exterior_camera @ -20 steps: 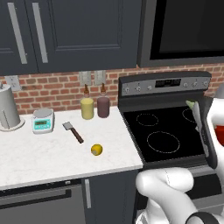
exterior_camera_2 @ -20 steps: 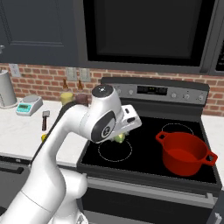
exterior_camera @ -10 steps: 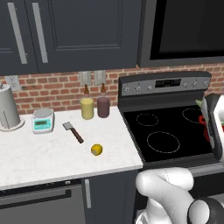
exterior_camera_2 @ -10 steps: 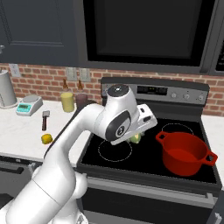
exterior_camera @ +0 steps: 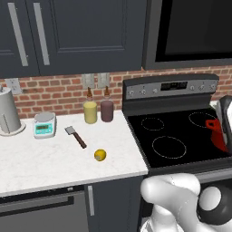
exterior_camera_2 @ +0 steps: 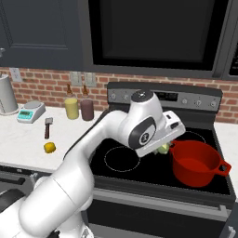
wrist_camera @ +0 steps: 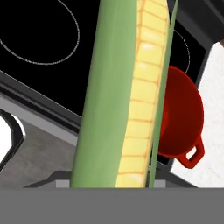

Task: Put the lemon and corn in the pot. Retrieve the spatula and lightly stir the vegetables in the pot.

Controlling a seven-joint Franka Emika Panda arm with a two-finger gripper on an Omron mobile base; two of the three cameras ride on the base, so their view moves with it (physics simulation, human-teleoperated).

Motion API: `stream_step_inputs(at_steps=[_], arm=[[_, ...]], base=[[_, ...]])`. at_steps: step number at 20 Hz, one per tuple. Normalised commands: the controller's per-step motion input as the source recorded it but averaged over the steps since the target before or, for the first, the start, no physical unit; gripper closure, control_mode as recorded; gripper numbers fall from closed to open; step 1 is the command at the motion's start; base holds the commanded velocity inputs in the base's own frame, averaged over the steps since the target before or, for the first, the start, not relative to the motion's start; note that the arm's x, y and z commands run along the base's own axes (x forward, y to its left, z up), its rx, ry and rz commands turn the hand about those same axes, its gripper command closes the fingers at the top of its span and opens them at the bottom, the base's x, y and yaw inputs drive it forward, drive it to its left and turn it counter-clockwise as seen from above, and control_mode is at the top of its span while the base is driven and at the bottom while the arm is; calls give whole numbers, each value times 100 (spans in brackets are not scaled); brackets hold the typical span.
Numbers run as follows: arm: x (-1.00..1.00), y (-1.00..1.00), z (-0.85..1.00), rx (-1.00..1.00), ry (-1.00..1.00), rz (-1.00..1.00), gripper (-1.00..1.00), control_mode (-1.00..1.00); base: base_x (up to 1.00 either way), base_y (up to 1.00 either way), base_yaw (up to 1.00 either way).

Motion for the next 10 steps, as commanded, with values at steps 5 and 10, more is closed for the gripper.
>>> stream_step_inputs(at_steps=[5,10], arm=[[8,-61,0,0,0,0,100,-100],[28,-17,-6,2,2,0,100,-100]], base=[[0,0,0],[0,0,0]])
